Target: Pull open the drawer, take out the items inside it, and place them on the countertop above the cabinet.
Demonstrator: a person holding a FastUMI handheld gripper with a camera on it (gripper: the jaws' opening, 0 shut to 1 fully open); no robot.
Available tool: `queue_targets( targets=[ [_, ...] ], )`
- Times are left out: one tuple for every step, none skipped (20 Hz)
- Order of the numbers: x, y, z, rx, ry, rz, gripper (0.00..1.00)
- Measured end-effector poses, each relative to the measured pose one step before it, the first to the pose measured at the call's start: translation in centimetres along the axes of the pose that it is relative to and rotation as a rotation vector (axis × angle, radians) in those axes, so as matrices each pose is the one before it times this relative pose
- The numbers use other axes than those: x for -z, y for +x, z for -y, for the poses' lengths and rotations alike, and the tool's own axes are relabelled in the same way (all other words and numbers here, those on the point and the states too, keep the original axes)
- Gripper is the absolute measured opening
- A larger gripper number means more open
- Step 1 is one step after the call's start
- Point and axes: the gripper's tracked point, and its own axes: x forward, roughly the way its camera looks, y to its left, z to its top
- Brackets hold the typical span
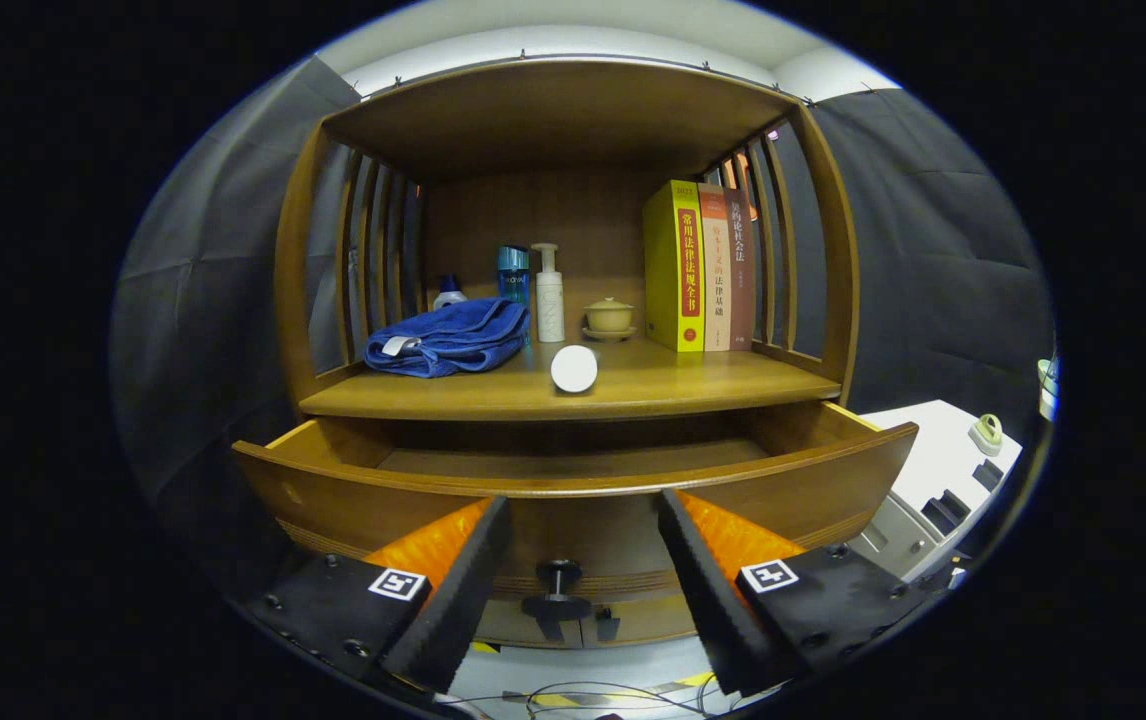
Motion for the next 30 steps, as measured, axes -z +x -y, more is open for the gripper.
queue_targets(
  targets=[
    [-0.271, 0.819, 0.010, 0.00010, 0.00209, 0.00332, 0.99],
    [-0.157, 0.728, -0.036, 0.00081, -0.00042, 0.00179, 0.99],
    [-0.164, 0.663, 0.013, 0.00007, -0.00049, 0.00023, 0.99],
    [-0.157, 0.584, -0.019, -0.00073, 0.00384, 0.00138, 0.99],
    [-0.128, 0.448, -0.028, -0.00035, 0.00100, 0.00018, 0.99],
    [-0.083, 0.459, -0.006, 0.00068, -0.00018, 0.00229, 0.99],
    [-0.117, 0.473, 0.009, 0.00023, -0.00255, 0.00072, 0.99],
    [-0.100, 0.329, -0.043, -0.00021, 0.00164, 0.00240, 0.99],
    [-0.144, 0.434, -0.021, -0.00018, 0.00045, 0.00130, 0.99],
    [-0.089, 0.446, 0.048, -0.00041, -0.00167, -0.00048, 0.99],
    [-0.103, 0.451, 0.039, -0.00005, -0.00019, -0.00046, 0.99],
    [-0.163, 0.390, 0.012, -0.00014, 0.00141, 0.00097, 0.99],
    [-0.113, 0.411, -0.013, -0.00012, -0.00301, -0.00149, 0.99],
    [-0.104, 0.313, 0.065, 0.00027, 0.00034, -0.00051, 0.99],
    [-0.039, 0.366, -0.105, -0.00156, 0.00212, -0.00600, 0.99],
    [0.036, 0.133, -0.002, 0.00002, 0.00169, 0.00691, 0.99],
    [-0.192, -0.027, -0.070, -0.00056, -0.00204, 0.00551, 0.99],
    [0.091, -0.072, 0.065, 0.00094, 0.00078, 0.00687, 0.99],
    [0.021, -0.039, -0.023, 0.00002, 0.00383, 0.00003, 0.99],
    [0.024, 0.022, -0.071, -0.00027, -0.00093, 0.00128, 0.99],
    [0.040, -0.074, 0.017, -0.00018, -0.00476, 0.00039, 0.99],
    [-0.010, -0.036, 0.011, -0.00004, -0.00110, -0.00073, 0.99],
    [-0.005, 0.006, -0.034, -0.00053, 0.00310, -0.00407, 0.99],
    [-0.021, -0.114, 0.134, 0.00517, -0.00046, -0.00637, 0.99],
    [0.103, -0.385, 0.228, 0.00596, -0.00917, -0.01274, 0.99],
    [-0.507, -0.617, -0.162, -0.00668, -0.00515, 0.01332, 0.99],
    [-0.713, -0.941, -0.145, -0.00791, -0.00391, 0.01997, 0.99],
    [-0.661, -1.135, 0.164, -0.00009, -0.00564, 0.01723, 0.99],
    [-0.657, -1.136, 0.079, 0.00037, -0.00419, 0.01273, 0.99],
    [-0.642, -1.198, 0.194, 0.00530, -0.00159, 0.00938, 0.99]
  ],
)
